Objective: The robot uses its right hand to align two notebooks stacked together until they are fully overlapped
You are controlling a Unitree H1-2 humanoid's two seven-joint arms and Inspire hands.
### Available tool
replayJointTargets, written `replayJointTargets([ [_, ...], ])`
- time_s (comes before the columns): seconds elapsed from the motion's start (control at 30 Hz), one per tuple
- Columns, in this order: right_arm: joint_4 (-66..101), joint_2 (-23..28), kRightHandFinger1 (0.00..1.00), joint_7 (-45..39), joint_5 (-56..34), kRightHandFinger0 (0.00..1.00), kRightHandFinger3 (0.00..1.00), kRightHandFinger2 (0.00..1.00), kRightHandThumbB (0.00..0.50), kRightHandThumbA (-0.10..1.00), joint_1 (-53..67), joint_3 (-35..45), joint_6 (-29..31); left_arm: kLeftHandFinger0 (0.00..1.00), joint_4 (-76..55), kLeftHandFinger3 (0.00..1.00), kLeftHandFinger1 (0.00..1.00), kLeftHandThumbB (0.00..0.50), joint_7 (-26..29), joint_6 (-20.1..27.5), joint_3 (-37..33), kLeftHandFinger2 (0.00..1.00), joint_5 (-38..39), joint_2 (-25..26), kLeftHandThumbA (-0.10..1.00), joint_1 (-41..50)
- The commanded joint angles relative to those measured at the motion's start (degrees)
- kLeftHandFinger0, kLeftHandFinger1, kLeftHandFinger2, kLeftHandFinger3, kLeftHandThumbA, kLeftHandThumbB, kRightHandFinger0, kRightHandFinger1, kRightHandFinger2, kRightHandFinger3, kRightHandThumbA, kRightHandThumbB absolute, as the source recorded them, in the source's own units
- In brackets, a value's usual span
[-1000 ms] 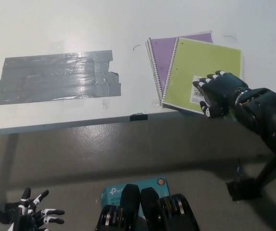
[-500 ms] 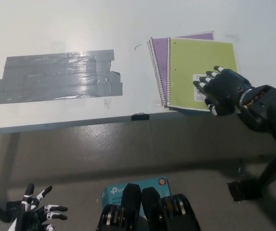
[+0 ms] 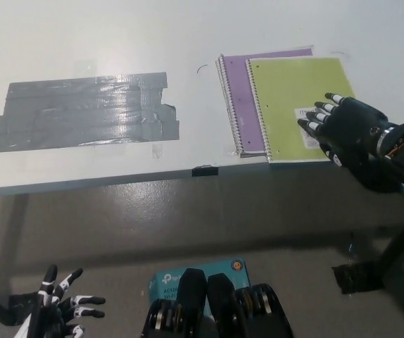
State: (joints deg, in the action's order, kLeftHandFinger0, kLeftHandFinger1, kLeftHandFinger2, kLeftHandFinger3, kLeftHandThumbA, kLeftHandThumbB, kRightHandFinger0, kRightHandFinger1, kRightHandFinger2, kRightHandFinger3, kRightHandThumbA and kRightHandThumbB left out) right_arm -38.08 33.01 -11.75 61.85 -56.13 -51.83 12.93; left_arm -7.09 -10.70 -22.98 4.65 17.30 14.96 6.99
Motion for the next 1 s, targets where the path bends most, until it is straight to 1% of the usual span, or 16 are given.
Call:
replayJointTargets([
  [0.0,-1.13,1.38,1.00,0.65,2.99,1.00,1.00,1.00,0.498,1.00,-1.43,-0.35,3.15,0.41,-2.00,1.00,0.48,0.500,-0.92,-0.66,-0.29,0.52,-0.44,1.04,1.00,-0.73],
  [0.13,-1.80,-0.47,1.00,0.22,2.08,1.00,1.00,1.00,0.485,1.00,-1.87,0.30,3.24,0.42,-2.20,1.00,0.50,0.500,-1.04,-0.70,-0.55,0.54,-0.53,1.15,1.00,-0.58],
  [0.27,-1.49,-1.75,1.00,-0.16,1.98,1.00,1.00,1.00,0.497,1.00,-1.63,0.72,2.84,0.43,-2.34,1.00,0.49,0.500,-1.00,-1.11,-0.73,0.52,-0.55,1.00,1.00,-0.67],
  [0.33,-1.91,-2.35,1.00,0.25,1.03,1.00,1.00,1.00,0.497,1.00,-1.36,1.54,2.84,0.37,-2.31,1.00,0.47,0.500,-1.05,-1.11,-0.66,0.51,-0.46,1.02,1.00,-0.67],
  [0.4,-2.18,-2.79,1.00,0.37,0.69,1.00,1.00,1.00,0.475,1.00,-1.09,2.28,2.36,0.36,-2.20,1.00,0.47,0.500,-1.13,-0.96,-0.60,0.52,-0.41,1.06,1.00,-0.62],
  [0.43,-2.03,-2.84,1.00,0.58,-0.11,1.00,1.00,1.00,0.422,1.00,-0.80,3.27,2.05,0.37,-2.21,1.00,0.47,0.500,-1.10,-0.89,-0.59,0.52,-0.46,1.06,1.00,-0.57],
  [0.5,-1.40,-2.76,1.00,0.32,-0.10,1.00,1.00,1.00,0.384,1.00,-0.48,4.38,1.19,0.39,-2.19,1.00,0.49,0.500,-1.31,-0.70,-0.56,0.53,-0.27,1.08,1.00,-0.48],
  [0.53,-1.36,-2.80,1.00,0.26,0.07,1.00,1.00,1.00,0.382,1.00,-0.41,4.63,1.20,0.39,-2.19,1.00,0.49,0.500,-1.32,-0.71,-0.56,0.53,-0.26,1.08,1.00,-0.47],
  [0.6,-1.98,-2.93,1.00,0.49,0.54,1.00,1.00,1.00,0.311,1.00,-0.90,5.47,-0.19,0.40,-2.20,1.00,0.50,0.500,-1.19,-1.21,-0.21,0.55,0.22,0.94,1.00,-0.54],
  [0.63,-2.33,-3.10,1.00,0.67,0.86,1.00,1.00,1.00,0.310,1.00,-1.11,5.60,-0.39,0.40,-2.17,1.00,0.50,0.500,-1.21,-1.08,-0.17,0.55,0.17,1.00,1.00,-0.49],
  [0.7,-1.95,-2.96,1.00,0.35,0.83,1.00,1.00,1.00,0.267,1.00,-1.21,6.22,-0.68,0.42,-2.19,1.00,0.50,0.500,-1.20,-1.13,-0.20,0.54,0.11,1.00,1.00,-0.47],
  [0.77,-1.57,-2.74,1.00,0.40,1.26,1.00,1.00,1.00,0.240,0.95,-1.41,6.62,-1.10,0.42,-2.02,1.00,0.48,0.500,-1.19,-1.12,-0.20,0.53,0.09,0.98,1.00,-0.50],
  [0.8,-0.93,-2.24,1.00,2.08,1.72,1.00,1.00,1.00,0.194,0.83,-1.74,7.02,-0.98,0.38,-1.70,1.00,0.47,0.500,-1.12,-0.80,-0.27,0.51,-0.27,1.08,1.00,-0.45],
  [0.87,-0.95,-2.13,1.00,3.28,2.29,1.00,1.00,1.00,0.174,0.81,-1.94,7.11,-0.59,0.38,-1.67,1.00,0.47,0.500,-1.10,-0.64,-0.28,0.51,-0.45,1.16,1.00,-0.41],
  [0.9,-0.03,-1.43,1.00,4.11,1.57,1.00,1.00,1.00,0.115,0.67,-2.82,7.99,0.72,0.41,-2.04,1.00,0.48,0.500,-0.92,-1.00,-0.20,0.51,-0.38,1.06,1.00,-0.29],
  [0.97,0.05,-1.36,1.00,5.16,1.51,1.00,1.00,1.00,0.092,0.62,-3.11,8.51,1.24,0.43,-1.94,1.00,0.48,0.500,-1.03,-1.08,-0.13,0.51,-0.27,1.19,1.00,-0.35],
])
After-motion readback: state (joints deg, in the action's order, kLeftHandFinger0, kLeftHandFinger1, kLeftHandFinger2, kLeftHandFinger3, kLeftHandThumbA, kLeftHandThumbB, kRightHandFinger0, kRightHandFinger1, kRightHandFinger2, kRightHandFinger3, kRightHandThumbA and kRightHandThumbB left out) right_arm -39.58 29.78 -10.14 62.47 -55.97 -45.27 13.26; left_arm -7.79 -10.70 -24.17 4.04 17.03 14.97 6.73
